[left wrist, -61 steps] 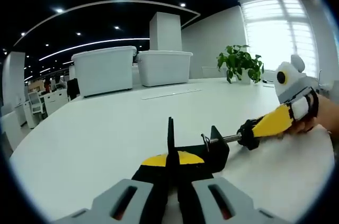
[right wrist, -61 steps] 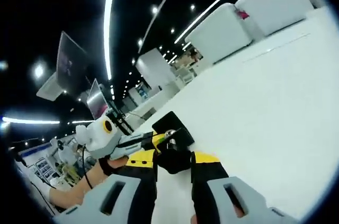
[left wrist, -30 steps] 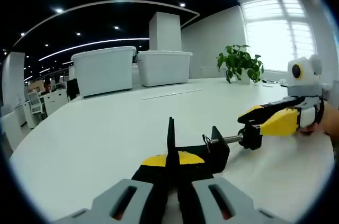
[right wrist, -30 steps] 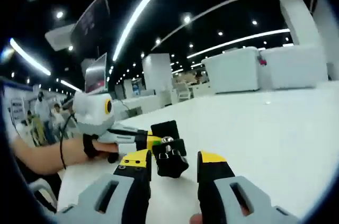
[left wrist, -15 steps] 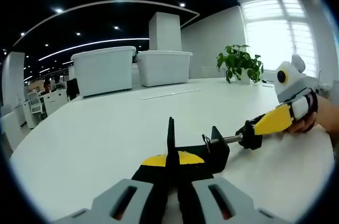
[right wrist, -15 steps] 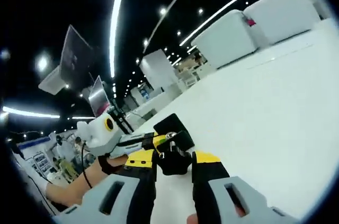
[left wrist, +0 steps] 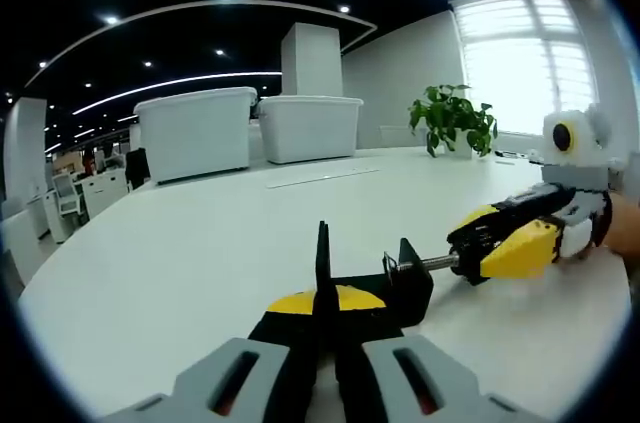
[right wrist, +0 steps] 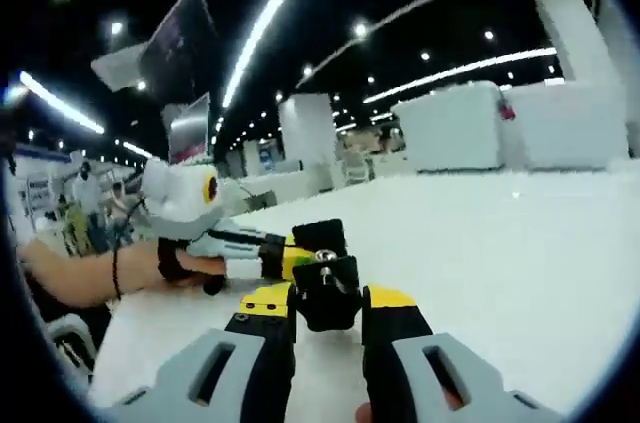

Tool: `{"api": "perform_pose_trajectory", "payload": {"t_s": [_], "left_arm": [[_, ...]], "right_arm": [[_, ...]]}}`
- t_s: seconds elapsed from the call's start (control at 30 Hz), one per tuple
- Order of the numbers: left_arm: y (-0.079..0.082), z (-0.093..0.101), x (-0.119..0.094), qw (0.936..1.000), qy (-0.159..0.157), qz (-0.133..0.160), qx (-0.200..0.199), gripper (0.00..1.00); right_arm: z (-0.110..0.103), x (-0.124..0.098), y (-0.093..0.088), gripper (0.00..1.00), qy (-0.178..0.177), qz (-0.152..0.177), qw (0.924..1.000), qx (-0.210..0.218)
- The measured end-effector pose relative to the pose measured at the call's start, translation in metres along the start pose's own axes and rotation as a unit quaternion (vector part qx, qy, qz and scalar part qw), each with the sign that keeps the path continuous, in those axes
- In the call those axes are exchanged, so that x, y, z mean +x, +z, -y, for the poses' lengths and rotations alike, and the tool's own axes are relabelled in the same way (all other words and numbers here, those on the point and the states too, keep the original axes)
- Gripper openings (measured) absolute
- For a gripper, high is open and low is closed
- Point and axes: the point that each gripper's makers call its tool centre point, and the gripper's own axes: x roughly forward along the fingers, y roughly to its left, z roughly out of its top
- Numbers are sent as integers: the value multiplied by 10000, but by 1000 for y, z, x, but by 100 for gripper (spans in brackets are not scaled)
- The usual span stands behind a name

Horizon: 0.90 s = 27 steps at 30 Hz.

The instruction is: Clamp the fixed fixture on the desktop, loosen the retaining clip, secure it to the edge of the desk, and tighten the retaining clip.

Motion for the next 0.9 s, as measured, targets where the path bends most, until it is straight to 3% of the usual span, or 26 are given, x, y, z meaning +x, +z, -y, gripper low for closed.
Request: {"api": "perform_pose_trajectory", "payload": {"t_s": [0.07,0.13,0.27,0.43,0.57,0.6,0.63,0.67,0.7,0.77,0.87,0.9], "left_arm": [[0,0,0,10000,11,-2,-7,6],[0,-1,0,10000,25,-3,-14,6],[0,-2,-1,10000,22,-5,-17,6],[0,0,-2,10000,23,-3,-18,6],[0,1,-4,10000,24,-3,-17,6],[0,1,-4,10000,23,-2,-13,6],[0,1,-4,10000,23,-3,-14,6],[0,2,-5,10000,23,-1,-19,6],[0,4,-6,10000,-2,3,2,5],[1,5,-6,10000,-3,8,19,5],[0,6,-6,10000,-12,6,10,5],[0,6,-8,10000,-6,7,12,5]], "right_arm": [[-7,0,2,24,-126,13,9965,-822],[12,9,-1,24,-252,-36,9910,-1312],[4,7,0,24,-247,-36,9920,-1239],[8,9,-1,24,-292,-57,9903,-1357],[15,12,-2,25,-245,-44,9923,-1214],[19,11,-2,25,-200,-21,9963,-831],[24,11,-3,25,-156,15,9997,-198],[29,10,-1,25,-115,68,9982,580],[34,8,2,25,-78,144,9901,1396],[44,1,13,25,-20,385,9616,2717],[71,-4,12,25,-7,682,9331,3531],[67,-6,12,25,-29,692,9283,3652]]}}
